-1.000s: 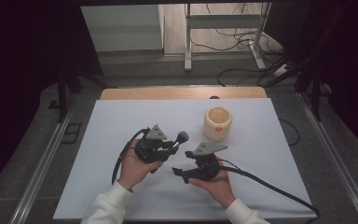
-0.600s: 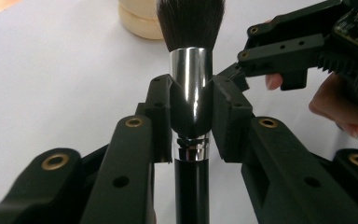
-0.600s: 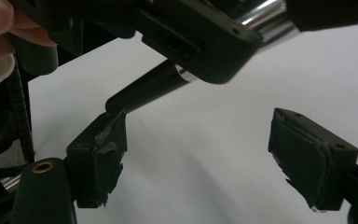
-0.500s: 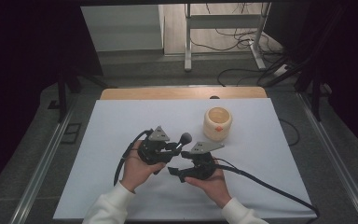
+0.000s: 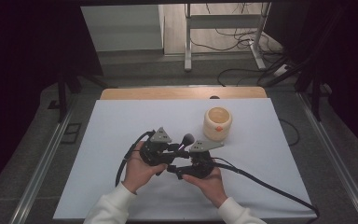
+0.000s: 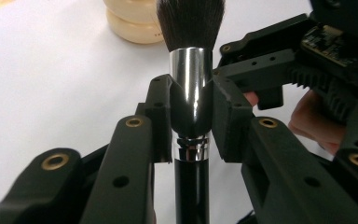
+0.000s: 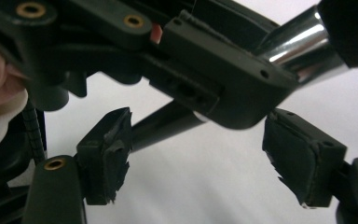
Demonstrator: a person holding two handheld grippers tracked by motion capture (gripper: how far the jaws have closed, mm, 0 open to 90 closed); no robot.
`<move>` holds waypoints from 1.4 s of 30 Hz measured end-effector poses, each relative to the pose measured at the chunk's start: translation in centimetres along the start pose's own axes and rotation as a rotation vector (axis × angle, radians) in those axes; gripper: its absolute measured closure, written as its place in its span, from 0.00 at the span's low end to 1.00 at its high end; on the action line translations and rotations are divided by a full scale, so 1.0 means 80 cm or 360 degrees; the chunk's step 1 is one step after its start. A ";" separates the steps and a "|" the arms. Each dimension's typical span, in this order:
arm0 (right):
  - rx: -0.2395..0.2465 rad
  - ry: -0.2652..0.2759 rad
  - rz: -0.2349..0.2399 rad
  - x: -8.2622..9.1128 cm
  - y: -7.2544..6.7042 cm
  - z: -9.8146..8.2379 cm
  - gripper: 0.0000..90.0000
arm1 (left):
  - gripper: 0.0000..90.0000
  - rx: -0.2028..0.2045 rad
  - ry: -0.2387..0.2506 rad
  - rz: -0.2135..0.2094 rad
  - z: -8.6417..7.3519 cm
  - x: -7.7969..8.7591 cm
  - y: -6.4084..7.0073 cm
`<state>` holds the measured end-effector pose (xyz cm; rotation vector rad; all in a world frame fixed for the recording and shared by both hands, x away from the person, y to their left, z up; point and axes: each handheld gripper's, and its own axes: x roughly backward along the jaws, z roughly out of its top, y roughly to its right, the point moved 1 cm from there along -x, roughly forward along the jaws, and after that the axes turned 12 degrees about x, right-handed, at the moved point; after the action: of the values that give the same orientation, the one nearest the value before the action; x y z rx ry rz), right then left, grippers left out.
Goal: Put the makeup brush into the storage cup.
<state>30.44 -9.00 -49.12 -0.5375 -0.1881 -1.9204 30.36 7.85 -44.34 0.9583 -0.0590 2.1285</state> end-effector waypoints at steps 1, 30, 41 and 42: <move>-0.0008 0.0005 0.0008 -0.001 0.000 0.000 0.30 | 0.79 -0.0009 0.0001 -0.0003 0.000 0.000 0.000; -0.0149 0.0126 0.0071 0.008 0.012 0.000 0.82 | 0.73 0.0008 0.0164 -0.0101 0.001 0.015 0.007; -0.0109 0.0130 0.0021 0.015 0.013 0.000 0.82 | 0.28 0.0069 0.0284 -0.0005 -0.003 0.031 -0.003; -0.0115 0.0129 0.0015 0.016 0.014 0.000 0.82 | 0.25 0.0083 0.0292 0.0003 -0.004 0.033 -0.006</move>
<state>31.04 -10.56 -48.68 -0.5063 -0.0637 -1.9417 29.42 10.02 -42.99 0.7888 0.0871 2.2198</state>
